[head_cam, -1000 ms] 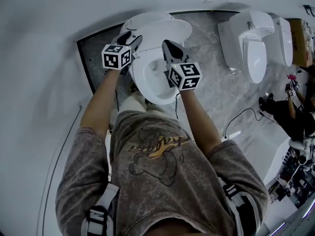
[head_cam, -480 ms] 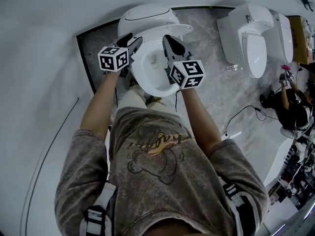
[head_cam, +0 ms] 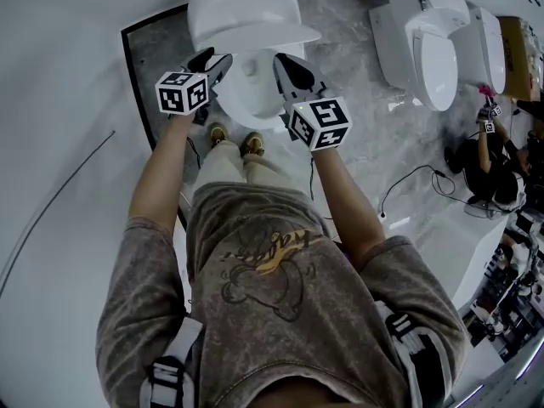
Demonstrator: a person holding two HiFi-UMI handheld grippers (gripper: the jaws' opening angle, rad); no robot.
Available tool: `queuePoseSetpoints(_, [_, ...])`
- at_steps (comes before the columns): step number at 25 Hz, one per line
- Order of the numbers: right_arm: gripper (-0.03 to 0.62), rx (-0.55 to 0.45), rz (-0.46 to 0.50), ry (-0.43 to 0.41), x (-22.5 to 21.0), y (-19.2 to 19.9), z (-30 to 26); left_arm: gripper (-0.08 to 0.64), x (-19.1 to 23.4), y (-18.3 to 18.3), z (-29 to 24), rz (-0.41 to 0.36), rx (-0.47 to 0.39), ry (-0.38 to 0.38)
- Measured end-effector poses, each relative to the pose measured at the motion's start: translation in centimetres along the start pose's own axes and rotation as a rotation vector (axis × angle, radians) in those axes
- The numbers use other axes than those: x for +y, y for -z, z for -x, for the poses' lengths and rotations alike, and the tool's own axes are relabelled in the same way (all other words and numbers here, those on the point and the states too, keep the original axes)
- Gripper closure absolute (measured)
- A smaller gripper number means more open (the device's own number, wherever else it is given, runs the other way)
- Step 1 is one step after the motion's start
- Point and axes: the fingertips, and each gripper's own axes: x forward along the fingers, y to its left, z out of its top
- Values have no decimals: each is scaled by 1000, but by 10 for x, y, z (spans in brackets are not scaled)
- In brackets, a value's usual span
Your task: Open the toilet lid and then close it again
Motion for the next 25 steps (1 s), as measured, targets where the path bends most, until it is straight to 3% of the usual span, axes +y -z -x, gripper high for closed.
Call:
queuePoseSetpoints(4, [566, 30, -37, 49, 3, 28, 23, 347, -13, 38, 9, -68, 80, 40])
queuePoseSetpoints(17, [566, 133, -85, 91, 26, 120, 48, 342, -42, 129, 14, -207, 213, 111])
queuePoseSetpoints(25, [566, 245, -119, 104, 15, 170, 38, 336, -36, 163, 11, -67, 267, 149])
